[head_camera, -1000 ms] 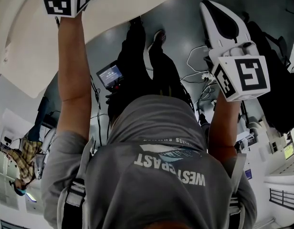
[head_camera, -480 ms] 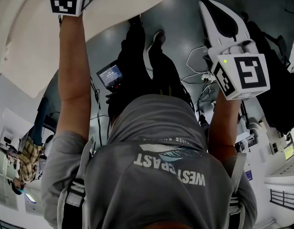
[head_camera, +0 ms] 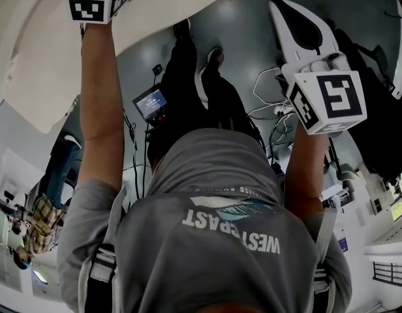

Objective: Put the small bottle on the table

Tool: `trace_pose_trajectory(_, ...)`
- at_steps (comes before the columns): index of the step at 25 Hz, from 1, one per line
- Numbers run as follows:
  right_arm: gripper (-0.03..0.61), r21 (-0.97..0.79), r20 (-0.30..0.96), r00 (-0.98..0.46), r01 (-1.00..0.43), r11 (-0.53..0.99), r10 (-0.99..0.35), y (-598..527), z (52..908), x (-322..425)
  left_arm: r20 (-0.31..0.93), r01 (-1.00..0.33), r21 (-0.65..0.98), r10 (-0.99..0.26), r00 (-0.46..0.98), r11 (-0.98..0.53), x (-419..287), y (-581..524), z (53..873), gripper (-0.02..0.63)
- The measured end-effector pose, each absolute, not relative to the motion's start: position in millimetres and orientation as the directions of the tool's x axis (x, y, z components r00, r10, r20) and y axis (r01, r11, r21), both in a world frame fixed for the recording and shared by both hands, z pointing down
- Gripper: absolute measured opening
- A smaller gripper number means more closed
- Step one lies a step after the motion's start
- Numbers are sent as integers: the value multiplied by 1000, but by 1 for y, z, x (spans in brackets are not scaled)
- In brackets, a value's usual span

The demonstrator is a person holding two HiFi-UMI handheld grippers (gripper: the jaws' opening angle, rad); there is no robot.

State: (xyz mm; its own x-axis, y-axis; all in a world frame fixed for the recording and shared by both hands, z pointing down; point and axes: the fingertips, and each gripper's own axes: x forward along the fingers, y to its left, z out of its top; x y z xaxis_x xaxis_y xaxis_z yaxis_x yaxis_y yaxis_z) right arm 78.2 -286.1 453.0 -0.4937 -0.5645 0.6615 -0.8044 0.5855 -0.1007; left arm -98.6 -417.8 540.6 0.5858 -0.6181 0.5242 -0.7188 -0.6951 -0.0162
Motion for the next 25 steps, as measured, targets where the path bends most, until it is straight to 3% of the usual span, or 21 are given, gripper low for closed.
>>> trace_pose_trajectory(7, 11, -76, 634, -497, -803, 591, -592, -284, 425, 77, 490, -745, -61, -670, 557, -664, -113, -418, 500, 171)
trace_pose_trajectory(22, 9, -7, 536, -527, -784, 620, -660, -263, 354, 65, 339, -786, -169, -784, 520, -595, -143, -341, 369, 6)
trace_pose_trajectory(25, 8, 7, 506, -534, -783, 622, -677, -256, 334, 65, 305, -777, -191, -788, 534, -600, -141, -322, 338, 3)
